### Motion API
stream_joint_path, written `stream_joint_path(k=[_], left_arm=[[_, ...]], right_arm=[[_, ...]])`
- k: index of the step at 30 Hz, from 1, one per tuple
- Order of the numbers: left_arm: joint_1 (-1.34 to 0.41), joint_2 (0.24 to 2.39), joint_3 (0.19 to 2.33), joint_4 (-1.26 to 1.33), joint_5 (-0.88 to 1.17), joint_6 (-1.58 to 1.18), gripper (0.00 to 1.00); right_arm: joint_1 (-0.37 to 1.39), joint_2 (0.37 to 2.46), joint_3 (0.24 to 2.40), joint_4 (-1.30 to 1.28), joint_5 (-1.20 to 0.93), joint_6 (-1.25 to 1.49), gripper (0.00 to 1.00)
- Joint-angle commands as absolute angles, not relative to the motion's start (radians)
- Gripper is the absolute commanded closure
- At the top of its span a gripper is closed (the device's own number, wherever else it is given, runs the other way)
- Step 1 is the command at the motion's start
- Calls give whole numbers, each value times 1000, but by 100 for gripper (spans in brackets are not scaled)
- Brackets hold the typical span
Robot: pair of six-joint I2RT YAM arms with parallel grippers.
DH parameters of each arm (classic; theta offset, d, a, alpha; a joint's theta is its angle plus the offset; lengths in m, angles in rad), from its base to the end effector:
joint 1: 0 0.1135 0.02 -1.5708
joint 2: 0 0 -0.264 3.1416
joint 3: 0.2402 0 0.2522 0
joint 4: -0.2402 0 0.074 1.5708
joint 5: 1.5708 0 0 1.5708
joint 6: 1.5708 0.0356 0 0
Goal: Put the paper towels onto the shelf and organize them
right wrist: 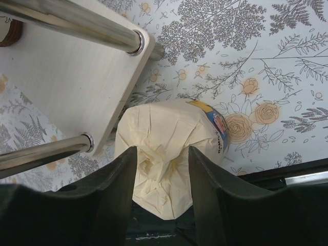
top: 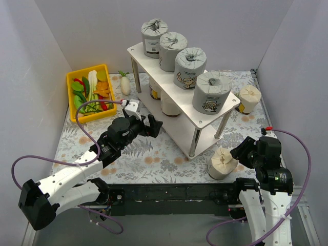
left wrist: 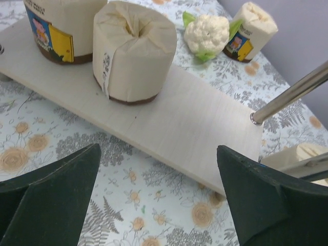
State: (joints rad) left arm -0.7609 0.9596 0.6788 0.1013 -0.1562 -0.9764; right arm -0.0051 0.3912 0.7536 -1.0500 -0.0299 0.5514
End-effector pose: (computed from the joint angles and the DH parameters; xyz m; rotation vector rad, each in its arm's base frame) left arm 0.1689 -0.1532 0.3000 -0.3252 1.8610 -1.1063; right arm 0.0684 0.0007 0.2876 0.6104 2.1953 0.3234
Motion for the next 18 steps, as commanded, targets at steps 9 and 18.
stream_joint_path(k=[9,18], left_arm=[[-756,864,729,-176,176,-1149,2],[-755,856,726,-247,282,-1311,4]], right_arm=[[-2,391,716,-1118,-29,485,38],[-2,442,664,-1051,-132,402,35]])
